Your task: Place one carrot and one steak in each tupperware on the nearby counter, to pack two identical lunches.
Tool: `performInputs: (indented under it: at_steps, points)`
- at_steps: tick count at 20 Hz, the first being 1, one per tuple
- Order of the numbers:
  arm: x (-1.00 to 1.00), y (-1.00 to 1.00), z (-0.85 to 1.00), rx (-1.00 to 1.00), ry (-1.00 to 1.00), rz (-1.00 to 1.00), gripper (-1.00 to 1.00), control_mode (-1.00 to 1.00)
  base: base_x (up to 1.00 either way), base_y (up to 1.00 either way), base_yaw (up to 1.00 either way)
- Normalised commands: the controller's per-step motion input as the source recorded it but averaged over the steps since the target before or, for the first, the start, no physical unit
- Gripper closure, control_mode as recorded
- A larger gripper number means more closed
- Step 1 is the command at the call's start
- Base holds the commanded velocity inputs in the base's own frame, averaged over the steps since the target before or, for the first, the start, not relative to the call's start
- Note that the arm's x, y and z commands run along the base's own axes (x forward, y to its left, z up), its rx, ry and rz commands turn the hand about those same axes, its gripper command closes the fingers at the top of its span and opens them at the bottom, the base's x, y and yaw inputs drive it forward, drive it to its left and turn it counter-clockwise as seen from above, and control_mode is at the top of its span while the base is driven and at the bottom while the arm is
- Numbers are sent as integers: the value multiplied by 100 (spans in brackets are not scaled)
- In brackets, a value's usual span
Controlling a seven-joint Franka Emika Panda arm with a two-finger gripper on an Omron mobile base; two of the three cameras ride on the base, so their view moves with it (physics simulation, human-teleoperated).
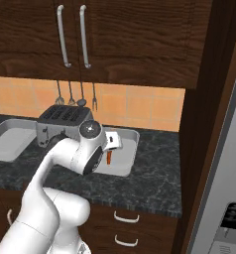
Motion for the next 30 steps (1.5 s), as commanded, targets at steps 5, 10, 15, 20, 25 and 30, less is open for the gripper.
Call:
performInputs:
  at_steps: [5,10,15,20,25,30]
  points:
    - [79,-6,-36,0,5,0,100,-100,0,0,0]
    - [73,-30,-44,0,3,-1,100,-100,0,0,0]
    - [58,-24,-34,0,6,0,100,-100,0,0,0]
    - [58,0,-36,0,2,0,-100,-100,0,0,0]
    - [59,-8,-33,0,0,0,-100,-100,0,0,0]
    - [0,-16,16,0,0,0,-100,-100,0,0,0]
